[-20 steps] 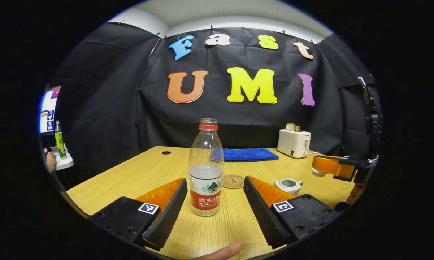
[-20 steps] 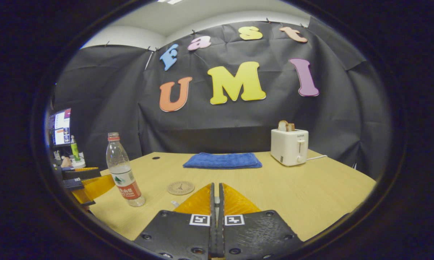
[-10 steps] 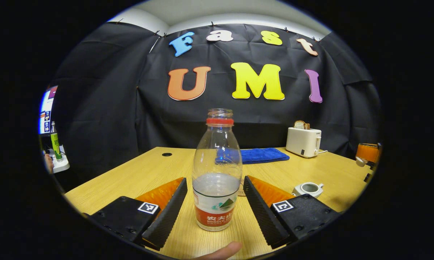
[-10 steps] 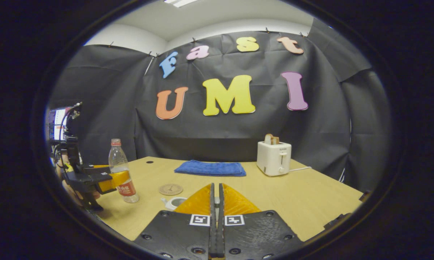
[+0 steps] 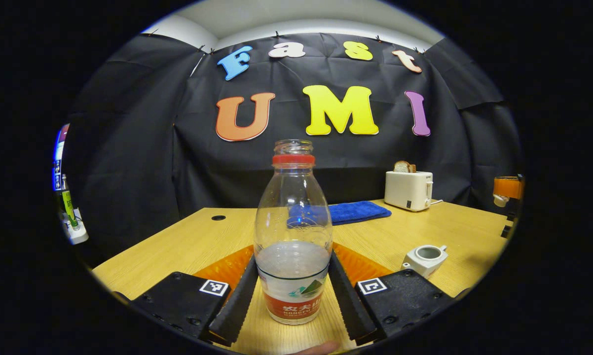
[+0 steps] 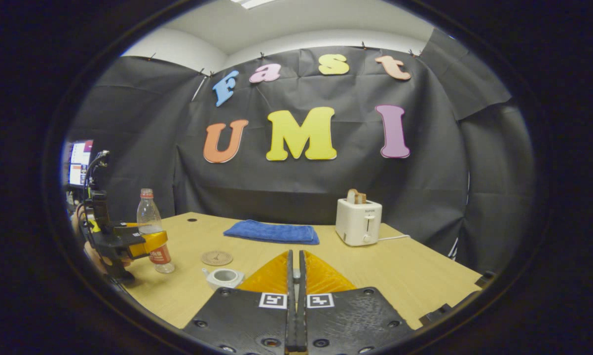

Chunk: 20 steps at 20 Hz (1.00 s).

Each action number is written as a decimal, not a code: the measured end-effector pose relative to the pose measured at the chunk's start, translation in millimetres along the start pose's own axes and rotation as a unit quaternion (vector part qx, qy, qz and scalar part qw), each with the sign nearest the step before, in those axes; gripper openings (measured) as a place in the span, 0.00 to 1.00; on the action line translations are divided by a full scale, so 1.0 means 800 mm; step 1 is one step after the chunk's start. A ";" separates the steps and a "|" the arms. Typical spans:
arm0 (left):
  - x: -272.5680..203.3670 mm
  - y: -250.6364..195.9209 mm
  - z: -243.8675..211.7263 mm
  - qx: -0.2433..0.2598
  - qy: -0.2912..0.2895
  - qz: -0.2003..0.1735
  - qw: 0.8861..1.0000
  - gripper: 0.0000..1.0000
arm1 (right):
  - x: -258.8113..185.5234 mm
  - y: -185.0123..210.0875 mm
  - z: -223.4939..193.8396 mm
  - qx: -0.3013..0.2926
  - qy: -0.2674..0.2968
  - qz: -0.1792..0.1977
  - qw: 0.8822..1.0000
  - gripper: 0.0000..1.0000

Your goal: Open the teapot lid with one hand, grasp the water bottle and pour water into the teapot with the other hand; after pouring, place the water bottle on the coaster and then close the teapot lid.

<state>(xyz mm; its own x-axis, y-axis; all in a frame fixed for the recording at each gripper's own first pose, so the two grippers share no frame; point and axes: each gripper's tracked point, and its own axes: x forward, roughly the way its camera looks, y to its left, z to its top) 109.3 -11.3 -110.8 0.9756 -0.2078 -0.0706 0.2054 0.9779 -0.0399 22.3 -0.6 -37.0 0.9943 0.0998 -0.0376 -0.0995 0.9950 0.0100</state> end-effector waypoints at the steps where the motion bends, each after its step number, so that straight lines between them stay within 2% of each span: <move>1: -0.002 0.001 -0.001 0.003 0.002 0.002 1.000 0.79 | 0.000 0.002 0.002 -0.003 0.000 0.002 1.000 0.00; 5: -0.011 0.006 0.004 0.007 0.018 0.021 1.000 0.77 | 0.003 0.003 0.003 -0.028 -0.003 0.000 1.000 0.00; 8: -0.014 0.023 0.017 0.049 0.024 0.059 0.997 0.76 | 0.000 0.001 0.003 -0.051 -0.009 -0.005 0.999 0.00; 12: -0.015 0.025 0.024 0.105 0.042 0.075 0.991 0.75 | -0.003 0.008 0.006 -0.061 -0.012 0.003 0.998 0.00; 16: -0.022 0.032 0.038 0.202 0.051 0.093 0.974 0.75 | -0.001 0.010 0.001 -0.060 -0.004 0.012 0.998 0.00; 20: -0.025 0.031 0.052 0.322 0.061 0.097 0.940 0.74 | -0.001 0.009 0.001 -0.053 0.003 0.018 0.998 0.00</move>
<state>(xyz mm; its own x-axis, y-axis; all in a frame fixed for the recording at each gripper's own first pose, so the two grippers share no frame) 98.2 18.5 -69.0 0.9916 0.0132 -0.1286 0.0664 0.8010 0.5950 20.8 6.4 -36.0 0.9897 0.1362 -0.0444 -0.1398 0.9857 -0.0945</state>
